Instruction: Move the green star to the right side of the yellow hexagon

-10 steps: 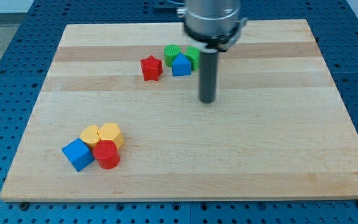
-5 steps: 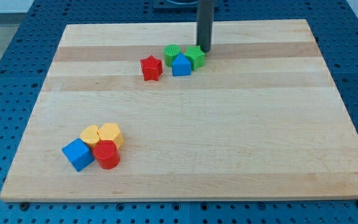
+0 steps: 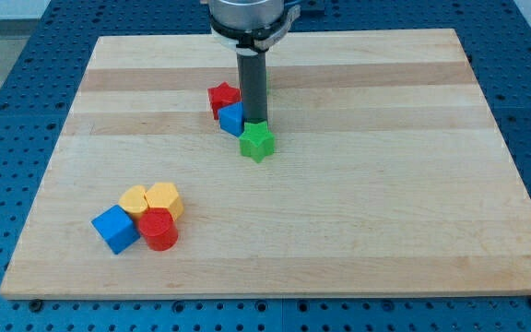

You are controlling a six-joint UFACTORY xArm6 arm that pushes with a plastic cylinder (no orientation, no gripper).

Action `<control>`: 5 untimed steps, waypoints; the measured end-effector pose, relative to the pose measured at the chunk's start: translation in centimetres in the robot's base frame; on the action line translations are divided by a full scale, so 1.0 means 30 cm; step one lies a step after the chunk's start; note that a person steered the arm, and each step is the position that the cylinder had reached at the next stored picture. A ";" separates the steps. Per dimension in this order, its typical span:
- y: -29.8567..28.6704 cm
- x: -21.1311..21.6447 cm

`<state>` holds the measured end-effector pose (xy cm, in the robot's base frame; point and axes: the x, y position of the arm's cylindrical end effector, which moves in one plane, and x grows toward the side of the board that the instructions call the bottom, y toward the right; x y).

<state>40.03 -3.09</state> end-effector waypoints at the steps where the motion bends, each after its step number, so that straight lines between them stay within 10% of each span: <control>1: 0.045 0.002; 5: -0.018 0.157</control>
<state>44.74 -3.61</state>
